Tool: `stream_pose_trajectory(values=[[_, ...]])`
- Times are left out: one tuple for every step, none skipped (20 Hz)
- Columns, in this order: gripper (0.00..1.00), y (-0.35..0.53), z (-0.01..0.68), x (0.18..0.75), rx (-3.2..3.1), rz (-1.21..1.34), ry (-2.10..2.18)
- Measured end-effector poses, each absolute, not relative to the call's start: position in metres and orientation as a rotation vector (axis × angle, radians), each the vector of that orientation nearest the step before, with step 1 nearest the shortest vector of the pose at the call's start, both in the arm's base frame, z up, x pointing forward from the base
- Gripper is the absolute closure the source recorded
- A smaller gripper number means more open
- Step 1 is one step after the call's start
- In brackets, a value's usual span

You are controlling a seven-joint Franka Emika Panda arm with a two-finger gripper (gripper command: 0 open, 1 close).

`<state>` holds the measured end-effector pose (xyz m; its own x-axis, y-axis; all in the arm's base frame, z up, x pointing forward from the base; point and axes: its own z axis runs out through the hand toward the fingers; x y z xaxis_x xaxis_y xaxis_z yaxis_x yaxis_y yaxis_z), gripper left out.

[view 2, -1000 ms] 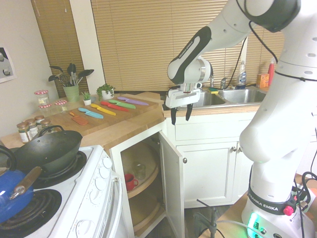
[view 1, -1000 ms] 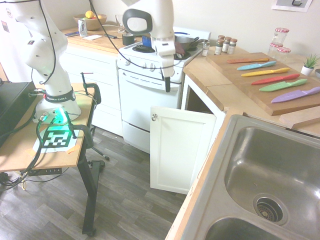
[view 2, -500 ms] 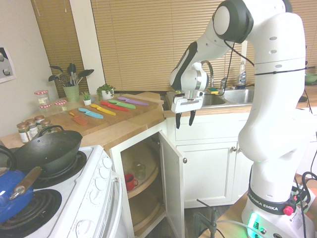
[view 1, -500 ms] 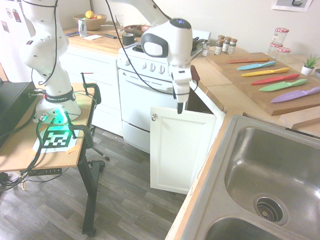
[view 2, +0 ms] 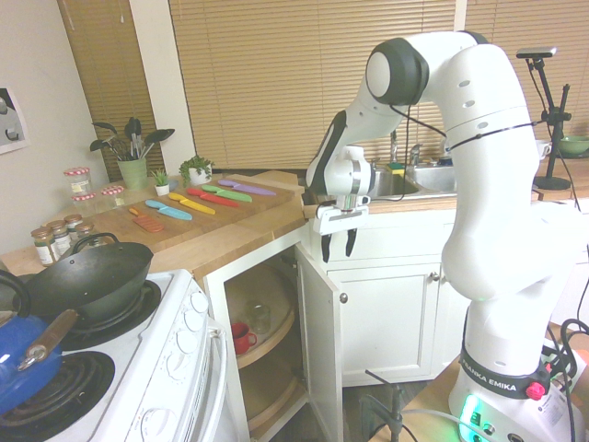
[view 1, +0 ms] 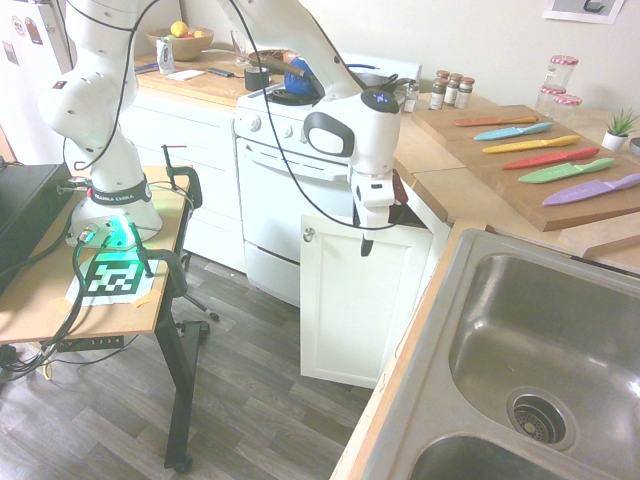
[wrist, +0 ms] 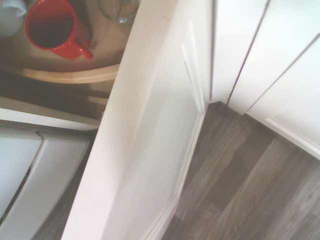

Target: Close the cabinet

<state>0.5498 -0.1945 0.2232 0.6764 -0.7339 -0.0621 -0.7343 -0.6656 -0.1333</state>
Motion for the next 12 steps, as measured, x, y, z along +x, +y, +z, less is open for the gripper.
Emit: stream_pose_trajectory(values=[[0.0,-0.194,0.221,0.552,-2.742,0.006,1.205],[0.0,-0.194,0.218,0.554,-2.745,0.009,1.202],[0.0,-0.193,0.216,0.556,-2.751,0.011,1.197],[0.0,-0.192,0.213,0.557,-2.759,0.014,1.192],[0.0,-0.189,0.211,0.559,-2.769,0.017,1.186],[0.0,-0.186,0.208,0.56,-2.78,0.019,1.182],[0.0,-0.183,0.205,0.561,-2.79,0.02,1.175],[1.0,-0.18,0.203,0.562,-2.801,0.018,1.17],[1.0,-0.179,0.201,0.563,-2.808,0.016,1.169],[1.0,-0.178,0.201,0.563,-2.812,0.016,1.167],[1.0,-0.178,0.201,0.563,-2.812,0.014,1.167],[1.0,-0.179,0.201,0.563,-2.812,0.014,1.169]])
